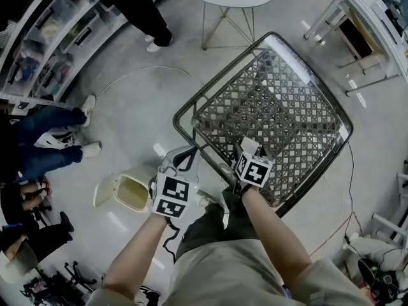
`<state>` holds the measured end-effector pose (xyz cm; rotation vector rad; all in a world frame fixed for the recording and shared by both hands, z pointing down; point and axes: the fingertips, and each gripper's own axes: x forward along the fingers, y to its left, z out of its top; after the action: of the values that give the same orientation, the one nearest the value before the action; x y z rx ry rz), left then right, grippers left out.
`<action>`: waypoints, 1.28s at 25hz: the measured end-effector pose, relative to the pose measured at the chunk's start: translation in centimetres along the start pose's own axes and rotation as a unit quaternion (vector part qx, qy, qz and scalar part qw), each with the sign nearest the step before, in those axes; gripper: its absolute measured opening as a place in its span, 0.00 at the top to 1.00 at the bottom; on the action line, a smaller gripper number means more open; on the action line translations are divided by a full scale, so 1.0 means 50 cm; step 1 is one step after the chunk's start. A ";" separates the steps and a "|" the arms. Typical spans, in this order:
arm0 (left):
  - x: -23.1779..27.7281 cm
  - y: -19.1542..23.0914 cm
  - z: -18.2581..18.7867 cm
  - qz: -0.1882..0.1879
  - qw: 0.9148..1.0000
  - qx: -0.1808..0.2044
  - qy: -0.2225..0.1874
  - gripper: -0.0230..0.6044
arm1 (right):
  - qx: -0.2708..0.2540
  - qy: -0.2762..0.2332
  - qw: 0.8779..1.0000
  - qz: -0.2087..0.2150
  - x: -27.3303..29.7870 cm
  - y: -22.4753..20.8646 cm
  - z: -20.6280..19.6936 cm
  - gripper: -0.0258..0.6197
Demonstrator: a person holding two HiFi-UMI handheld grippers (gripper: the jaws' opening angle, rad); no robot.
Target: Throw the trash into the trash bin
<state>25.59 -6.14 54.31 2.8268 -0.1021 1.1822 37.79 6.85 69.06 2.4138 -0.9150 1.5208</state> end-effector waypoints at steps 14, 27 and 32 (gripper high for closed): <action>-0.022 0.044 -0.074 0.025 0.999 -0.044 0.017 0.96 | -0.002 0.031 0.999 -0.023 0.043 -0.009 -0.043 0.41; -0.121 0.077 -0.088 0.071 0.995 -0.063 -0.007 0.96 | -0.038 -0.048 0.998 0.028 -0.058 0.036 0.077 0.45; -0.201 0.104 -0.065 0.115 0.990 -0.075 -0.034 0.96 | -0.063 -0.095 0.990 0.079 -0.148 0.096 0.165 0.45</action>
<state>15.76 -10.70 49.65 2.7782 -0.5111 1.0642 39.20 2.54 57.88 2.4776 -1.2261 1.2509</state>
